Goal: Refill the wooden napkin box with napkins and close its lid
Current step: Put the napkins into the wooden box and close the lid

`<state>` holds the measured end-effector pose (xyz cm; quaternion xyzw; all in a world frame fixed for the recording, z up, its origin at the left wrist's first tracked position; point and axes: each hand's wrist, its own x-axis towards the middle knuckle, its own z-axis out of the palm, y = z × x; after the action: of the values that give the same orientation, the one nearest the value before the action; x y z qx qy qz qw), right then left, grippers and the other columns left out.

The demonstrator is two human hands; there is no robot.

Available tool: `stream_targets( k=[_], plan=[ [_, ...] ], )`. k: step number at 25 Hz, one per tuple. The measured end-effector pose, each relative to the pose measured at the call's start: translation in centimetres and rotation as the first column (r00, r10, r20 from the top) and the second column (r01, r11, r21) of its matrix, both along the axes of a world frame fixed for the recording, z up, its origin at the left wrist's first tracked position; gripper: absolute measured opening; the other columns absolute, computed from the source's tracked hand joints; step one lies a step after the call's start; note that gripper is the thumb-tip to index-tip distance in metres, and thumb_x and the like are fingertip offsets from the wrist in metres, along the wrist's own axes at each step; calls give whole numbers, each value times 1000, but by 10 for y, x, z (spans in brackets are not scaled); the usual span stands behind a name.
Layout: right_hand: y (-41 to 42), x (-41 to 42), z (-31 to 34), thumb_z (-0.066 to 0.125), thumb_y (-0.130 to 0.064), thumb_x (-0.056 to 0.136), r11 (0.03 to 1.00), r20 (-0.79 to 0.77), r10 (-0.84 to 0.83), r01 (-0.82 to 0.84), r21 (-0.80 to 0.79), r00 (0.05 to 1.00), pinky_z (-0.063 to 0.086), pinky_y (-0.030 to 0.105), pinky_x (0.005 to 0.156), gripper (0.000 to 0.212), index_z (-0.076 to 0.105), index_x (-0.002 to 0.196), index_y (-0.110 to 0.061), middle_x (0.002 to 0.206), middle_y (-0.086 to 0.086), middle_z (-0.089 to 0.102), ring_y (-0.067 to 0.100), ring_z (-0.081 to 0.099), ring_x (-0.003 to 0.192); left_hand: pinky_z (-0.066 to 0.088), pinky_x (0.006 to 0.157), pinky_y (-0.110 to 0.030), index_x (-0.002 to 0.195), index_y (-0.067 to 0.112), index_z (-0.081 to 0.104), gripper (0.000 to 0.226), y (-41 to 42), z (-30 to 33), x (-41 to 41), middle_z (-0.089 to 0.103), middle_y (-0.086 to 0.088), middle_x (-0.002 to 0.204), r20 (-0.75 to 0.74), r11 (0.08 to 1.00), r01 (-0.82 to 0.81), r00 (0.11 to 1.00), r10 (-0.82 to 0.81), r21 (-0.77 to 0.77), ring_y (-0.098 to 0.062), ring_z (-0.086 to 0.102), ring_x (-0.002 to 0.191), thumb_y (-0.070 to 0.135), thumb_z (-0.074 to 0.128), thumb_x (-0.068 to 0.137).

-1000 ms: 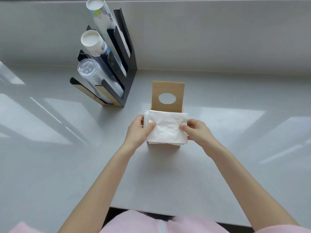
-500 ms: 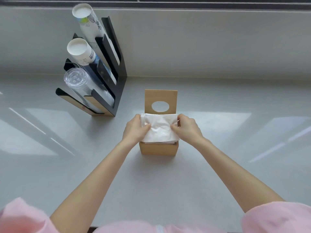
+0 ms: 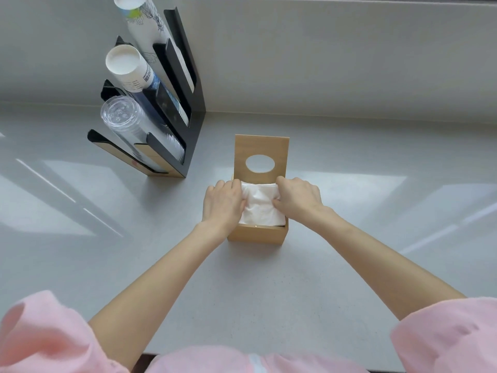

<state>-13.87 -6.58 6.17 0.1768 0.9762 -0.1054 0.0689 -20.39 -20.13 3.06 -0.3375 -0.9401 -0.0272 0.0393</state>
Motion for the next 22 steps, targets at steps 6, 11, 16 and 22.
stream_targets(
  k=[6, 11, 16, 22],
  plan=[
    [-4, -8, 1, 49, -1, 83, 987, 113, 66, -82, 138, 991, 23, 26, 48, 35, 28, 57, -13, 67, 2, 39, 28, 41, 74, 23, 67, -30, 112, 7, 41, 27, 2, -6, 3, 66, -7, 98, -24, 996, 30, 999, -32, -82, -28, 57, 94, 18, 49, 89],
    [-6, -11, -13, 50, -1, 83, 964, 165, 110, -146, 223, 980, 17, 24, 43, 26, 38, 63, -10, 75, 3, 44, 25, 42, 73, 19, 67, -30, 101, 9, 43, 23, 8, -10, 1, 68, -5, 89, -39, 972, 83, 995, -94, -221, -26, 55, 91, 11, 56, 82],
    [-10, -14, -18, 50, 2, 81, 947, 172, 140, -182, 264, 975, 16, 23, 44, 40, 27, 52, -14, 56, -1, 30, 24, 42, 72, 21, 71, -29, 102, 9, 49, 22, 7, -10, -4, 58, -7, 105, -58, 952, 148, 984, -169, -268, -24, 52, 99, 20, 56, 85],
    [-2, 10, -16, 48, -10, 88, 973, 38, 144, -148, 177, 989, 20, 27, 48, 13, 37, 81, -10, 99, 7, 59, 30, 55, 91, 29, 78, -31, 117, 11, 47, 34, -6, -3, -5, 45, -9, 124, 9, 976, 168, 986, -169, -137, -26, 46, 107, 25, 53, 86]
  ],
)
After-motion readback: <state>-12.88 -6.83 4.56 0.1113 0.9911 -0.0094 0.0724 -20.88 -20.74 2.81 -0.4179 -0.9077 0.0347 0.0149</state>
